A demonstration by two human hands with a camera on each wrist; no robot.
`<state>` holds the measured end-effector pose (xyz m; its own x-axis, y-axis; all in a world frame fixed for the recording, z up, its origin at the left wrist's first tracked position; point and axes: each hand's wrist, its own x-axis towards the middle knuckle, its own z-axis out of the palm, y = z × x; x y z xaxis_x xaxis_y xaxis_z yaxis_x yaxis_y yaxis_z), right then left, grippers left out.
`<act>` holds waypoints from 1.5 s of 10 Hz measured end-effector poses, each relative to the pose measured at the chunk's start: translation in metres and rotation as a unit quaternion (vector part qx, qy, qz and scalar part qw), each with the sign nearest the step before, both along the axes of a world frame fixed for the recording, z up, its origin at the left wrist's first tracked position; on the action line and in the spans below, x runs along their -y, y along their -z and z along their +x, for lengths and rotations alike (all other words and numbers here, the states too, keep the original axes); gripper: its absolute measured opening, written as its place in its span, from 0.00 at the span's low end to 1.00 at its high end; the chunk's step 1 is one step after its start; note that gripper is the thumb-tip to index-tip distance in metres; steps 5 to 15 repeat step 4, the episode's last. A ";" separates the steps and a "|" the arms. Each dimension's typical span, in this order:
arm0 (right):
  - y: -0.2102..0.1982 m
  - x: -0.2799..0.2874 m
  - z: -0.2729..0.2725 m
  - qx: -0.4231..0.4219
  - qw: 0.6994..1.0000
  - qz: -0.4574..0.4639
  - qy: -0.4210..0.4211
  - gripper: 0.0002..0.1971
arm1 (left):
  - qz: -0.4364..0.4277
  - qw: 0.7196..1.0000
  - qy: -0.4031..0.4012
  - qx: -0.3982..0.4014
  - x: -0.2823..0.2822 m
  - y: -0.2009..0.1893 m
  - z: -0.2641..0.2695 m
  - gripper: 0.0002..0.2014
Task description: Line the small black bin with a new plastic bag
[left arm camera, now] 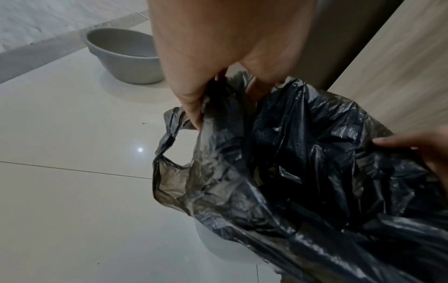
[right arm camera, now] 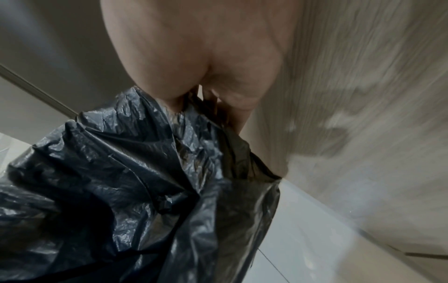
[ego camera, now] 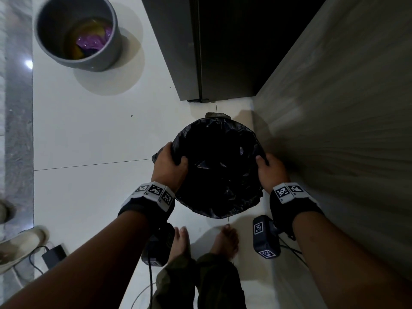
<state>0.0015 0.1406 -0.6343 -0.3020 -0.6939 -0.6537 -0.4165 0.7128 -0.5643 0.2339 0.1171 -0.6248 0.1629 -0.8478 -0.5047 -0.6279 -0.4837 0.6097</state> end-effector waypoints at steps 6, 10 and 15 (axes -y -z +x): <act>-0.095 -0.066 -0.007 -0.012 0.998 0.035 -0.049 0.10 | 0.066 0.985 0.161 -0.008 -0.042 -0.085 0.064 0.12; -0.095 -0.066 -0.007 -0.012 0.998 0.035 -0.049 0.10 | 0.066 0.985 0.161 -0.008 -0.042 -0.085 0.064 0.12; -0.095 -0.066 -0.007 -0.012 0.998 0.035 -0.049 0.10 | 0.066 0.985 0.161 -0.008 -0.042 -0.085 0.064 0.12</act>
